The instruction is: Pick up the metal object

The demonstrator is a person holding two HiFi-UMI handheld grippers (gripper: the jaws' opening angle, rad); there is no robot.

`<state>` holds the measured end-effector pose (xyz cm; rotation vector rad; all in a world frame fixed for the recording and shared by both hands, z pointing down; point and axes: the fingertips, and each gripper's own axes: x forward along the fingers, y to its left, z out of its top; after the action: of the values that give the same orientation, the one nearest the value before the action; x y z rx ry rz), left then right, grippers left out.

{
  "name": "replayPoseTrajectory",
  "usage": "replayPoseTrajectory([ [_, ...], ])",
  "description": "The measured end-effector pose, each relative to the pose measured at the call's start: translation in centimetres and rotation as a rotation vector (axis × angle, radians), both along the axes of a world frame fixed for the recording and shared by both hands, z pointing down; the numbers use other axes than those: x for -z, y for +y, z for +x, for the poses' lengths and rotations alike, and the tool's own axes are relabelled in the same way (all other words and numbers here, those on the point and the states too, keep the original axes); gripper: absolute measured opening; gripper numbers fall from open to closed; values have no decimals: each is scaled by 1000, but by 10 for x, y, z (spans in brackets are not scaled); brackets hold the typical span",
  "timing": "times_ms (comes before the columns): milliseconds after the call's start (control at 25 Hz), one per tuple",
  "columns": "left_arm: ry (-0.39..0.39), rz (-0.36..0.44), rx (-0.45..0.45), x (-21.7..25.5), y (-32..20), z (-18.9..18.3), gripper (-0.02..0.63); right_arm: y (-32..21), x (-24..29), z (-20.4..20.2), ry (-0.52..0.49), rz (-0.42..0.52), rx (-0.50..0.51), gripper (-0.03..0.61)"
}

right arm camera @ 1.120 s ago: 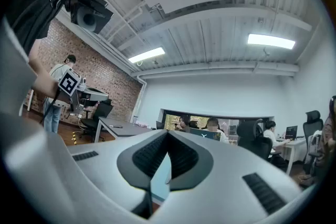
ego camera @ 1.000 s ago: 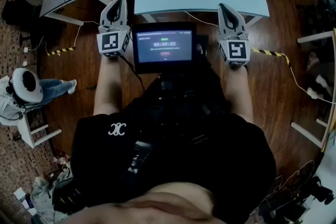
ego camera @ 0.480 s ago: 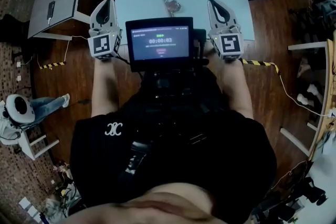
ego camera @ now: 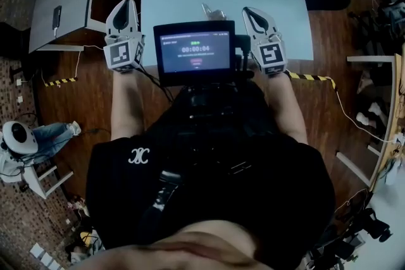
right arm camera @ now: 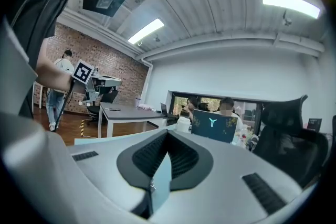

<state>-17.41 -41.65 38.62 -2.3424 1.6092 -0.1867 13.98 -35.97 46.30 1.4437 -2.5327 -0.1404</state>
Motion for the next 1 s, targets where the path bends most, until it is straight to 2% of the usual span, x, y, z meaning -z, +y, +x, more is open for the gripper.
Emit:
replayPoseTrajectory([
  [120,-20,-11,-8,-7,-6,-5,14,-10,-25,-7,-46,-68,0,-15],
  [240,-21,-23,1,-9,-5,-6,14,-12,-51,-7,-50,-157,9,-14],
  [320,-15,-31,11,-9,-4,-8,14,-15,-72,-7,-62,-240,15,27],
  [440,-17,-21,18,-7,1,-10,14,-19,-106,-8,-129,-383,12,31],
  [480,-19,-24,23,-6,2,-10,14,-20,-118,-10,-158,-437,18,71],
  [520,-22,-30,29,-6,3,-9,14,-21,-129,-11,-188,-492,28,143],
  [560,-25,-37,37,-7,4,-10,14,-21,-139,-13,-215,-540,34,178],
  [760,-67,-64,67,-18,13,-11,14,-28,-175,-9,-262,-657,17,179],
  [1000,-70,-78,91,-16,22,-11,14,-37,-203,-4,-333,-761,-14,179],
])
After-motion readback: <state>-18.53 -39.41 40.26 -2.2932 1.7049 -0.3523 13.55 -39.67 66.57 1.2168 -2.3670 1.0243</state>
